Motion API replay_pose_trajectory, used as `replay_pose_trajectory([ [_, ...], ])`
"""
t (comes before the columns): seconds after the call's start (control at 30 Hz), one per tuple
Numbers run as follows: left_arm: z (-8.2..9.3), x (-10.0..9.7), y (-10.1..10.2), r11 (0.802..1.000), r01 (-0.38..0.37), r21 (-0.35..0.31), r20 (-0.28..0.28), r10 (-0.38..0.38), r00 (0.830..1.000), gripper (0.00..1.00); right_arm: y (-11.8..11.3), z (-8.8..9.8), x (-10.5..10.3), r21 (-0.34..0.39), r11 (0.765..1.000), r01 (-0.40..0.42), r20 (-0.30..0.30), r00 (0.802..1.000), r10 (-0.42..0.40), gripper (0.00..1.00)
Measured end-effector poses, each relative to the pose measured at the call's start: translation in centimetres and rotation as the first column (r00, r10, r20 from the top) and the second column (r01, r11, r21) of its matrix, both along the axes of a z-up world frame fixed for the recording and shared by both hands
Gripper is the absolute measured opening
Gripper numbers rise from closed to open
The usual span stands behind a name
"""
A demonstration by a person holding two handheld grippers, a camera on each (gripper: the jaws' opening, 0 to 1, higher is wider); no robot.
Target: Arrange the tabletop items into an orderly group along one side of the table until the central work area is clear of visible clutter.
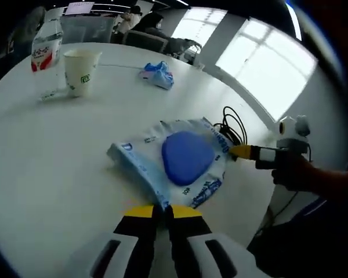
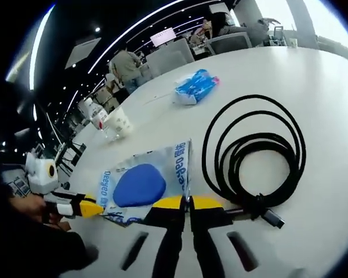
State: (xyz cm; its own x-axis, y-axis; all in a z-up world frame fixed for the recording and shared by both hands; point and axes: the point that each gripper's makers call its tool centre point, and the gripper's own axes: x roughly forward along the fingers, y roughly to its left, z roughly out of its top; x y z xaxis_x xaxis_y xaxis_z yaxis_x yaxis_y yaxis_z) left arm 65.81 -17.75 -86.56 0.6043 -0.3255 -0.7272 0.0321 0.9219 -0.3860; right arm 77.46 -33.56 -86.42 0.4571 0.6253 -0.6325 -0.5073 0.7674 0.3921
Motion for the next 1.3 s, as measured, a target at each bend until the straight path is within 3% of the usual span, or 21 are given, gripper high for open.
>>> replay_pose_trajectory([
  [0.27,0.6,0.2,0.4,1.000,0.014,0.012,0.027,-0.014,1.000,0.00,0.4,1.0,-0.6,-0.014,0.999,-0.042,0.044,0.998,0.043,0.00],
  [0.5,1.4,0.9,0.9,0.999,0.030,0.027,0.068,-0.032,0.997,0.00,0.5,2.8,-0.4,0.005,0.999,-0.034,0.079,0.996,0.034,0.00],
  [0.8,3.6,2.8,2.0,0.998,0.042,0.045,0.121,-0.047,0.992,0.00,1.0,5.0,0.3,0.024,0.999,-0.023,0.127,0.992,0.020,0.00],
  [1.3,5.7,6.9,4.1,0.994,0.049,0.099,0.179,-0.067,0.982,0.00,2.8,7.2,2.9,0.026,0.999,-0.030,0.199,0.980,0.025,0.00],
])
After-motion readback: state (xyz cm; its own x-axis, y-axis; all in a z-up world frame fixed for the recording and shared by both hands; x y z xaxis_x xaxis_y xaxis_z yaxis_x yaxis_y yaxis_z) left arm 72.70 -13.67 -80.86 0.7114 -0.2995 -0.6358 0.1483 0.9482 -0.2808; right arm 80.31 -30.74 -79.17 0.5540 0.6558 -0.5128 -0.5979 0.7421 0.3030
